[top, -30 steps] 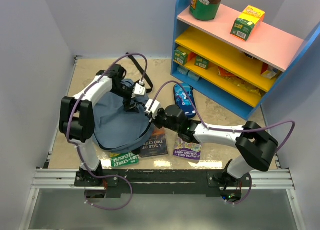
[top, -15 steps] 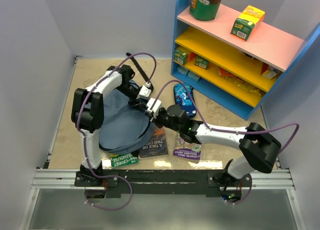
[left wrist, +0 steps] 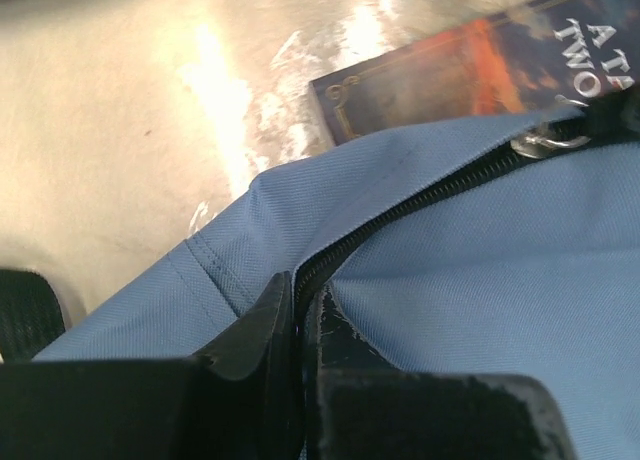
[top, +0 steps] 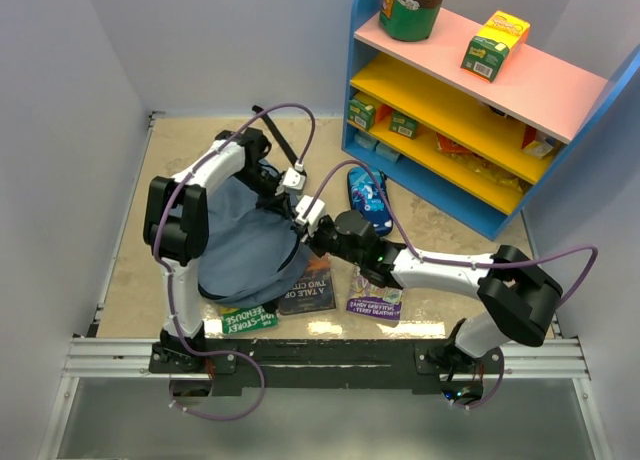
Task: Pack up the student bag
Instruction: Unzip the student bag at the center of the board.
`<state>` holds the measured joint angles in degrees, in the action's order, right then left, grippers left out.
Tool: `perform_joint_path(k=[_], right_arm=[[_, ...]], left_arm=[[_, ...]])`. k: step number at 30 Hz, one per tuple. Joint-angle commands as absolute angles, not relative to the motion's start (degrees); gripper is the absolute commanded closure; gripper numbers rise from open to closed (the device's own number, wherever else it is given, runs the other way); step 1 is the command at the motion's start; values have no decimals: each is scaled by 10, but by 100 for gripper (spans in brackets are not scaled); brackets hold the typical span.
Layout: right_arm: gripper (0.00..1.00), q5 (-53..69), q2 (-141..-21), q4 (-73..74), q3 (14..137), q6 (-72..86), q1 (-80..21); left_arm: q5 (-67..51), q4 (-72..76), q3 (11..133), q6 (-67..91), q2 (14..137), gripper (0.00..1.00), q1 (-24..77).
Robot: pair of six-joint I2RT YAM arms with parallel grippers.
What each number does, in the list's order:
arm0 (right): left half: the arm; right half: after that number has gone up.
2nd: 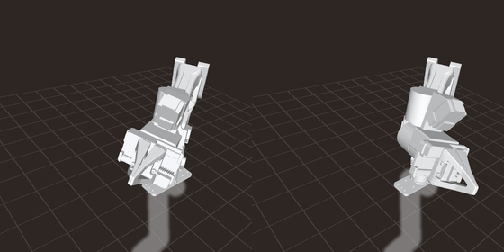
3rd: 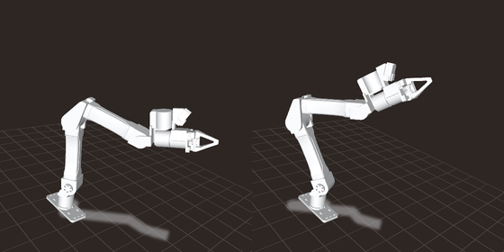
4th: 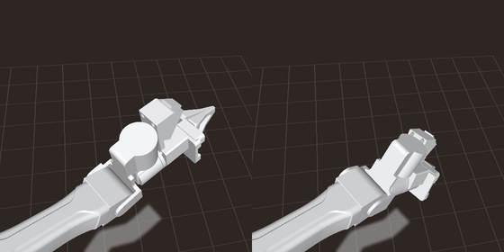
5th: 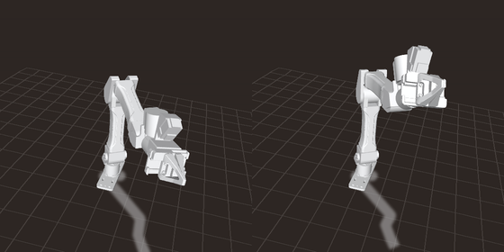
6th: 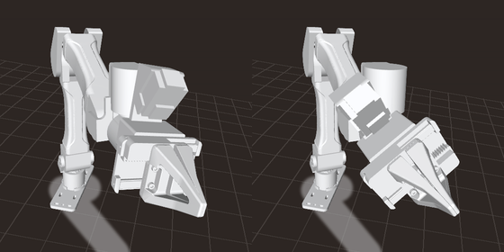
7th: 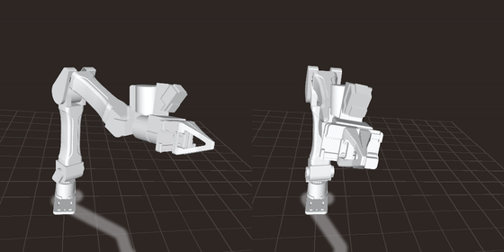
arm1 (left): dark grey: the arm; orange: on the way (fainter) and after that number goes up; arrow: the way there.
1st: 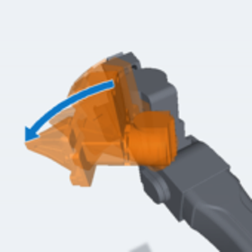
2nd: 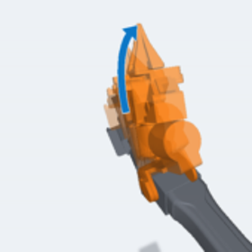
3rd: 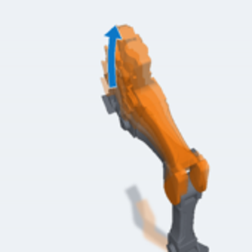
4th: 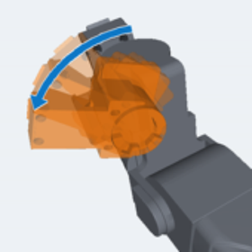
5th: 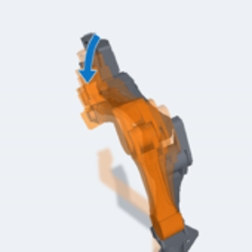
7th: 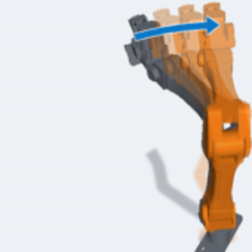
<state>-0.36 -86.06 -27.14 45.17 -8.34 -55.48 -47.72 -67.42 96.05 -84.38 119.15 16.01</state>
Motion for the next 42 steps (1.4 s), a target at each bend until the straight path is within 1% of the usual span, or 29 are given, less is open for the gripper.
perform_joint_path(k=[1,6,17,22,28,32,35,38,39,40,42], right_arm=[[100,2,-825,-307,440,-60,-559],[100,2,-805,-301,425,-51,-564],[100,2,-788,-317,403,-19,-598],[100,-10,-827,-326,428,-5,-652],[100,-29,-903,-329,478,18,-721],[100,-39,-938,-319,507,28,-753],[100,-70,-935,-320,503,41,-755],[100,-106,-915,-318,487,40,-751],[100,-116,-911,-316,484,34,-750],[100,-121,-904,-309,479,35,-744],[100,-128,-885,-311,471,51,-721]], left_arm=[[-435,-591,999,-700,1187,100,158],[-390,-534,1005,-588,1181,100,157],[-302,-484,1035,-433,1189,100,157],[-244,-479,1076,-339,1211,100,157],[-210,-467,1096,-244,1217,100,156],[-194,-472,1106,-209,1219,100,156],[-177,-471,1103,-199,1211,100,154],[-154,-468,1094,-195,1194,86,148],[-151,-468,1093,-193,1187,76,144],[-150,-470,1095,-187,1183,72,139],[-159,-480,1106,-180,1180,68,115]])
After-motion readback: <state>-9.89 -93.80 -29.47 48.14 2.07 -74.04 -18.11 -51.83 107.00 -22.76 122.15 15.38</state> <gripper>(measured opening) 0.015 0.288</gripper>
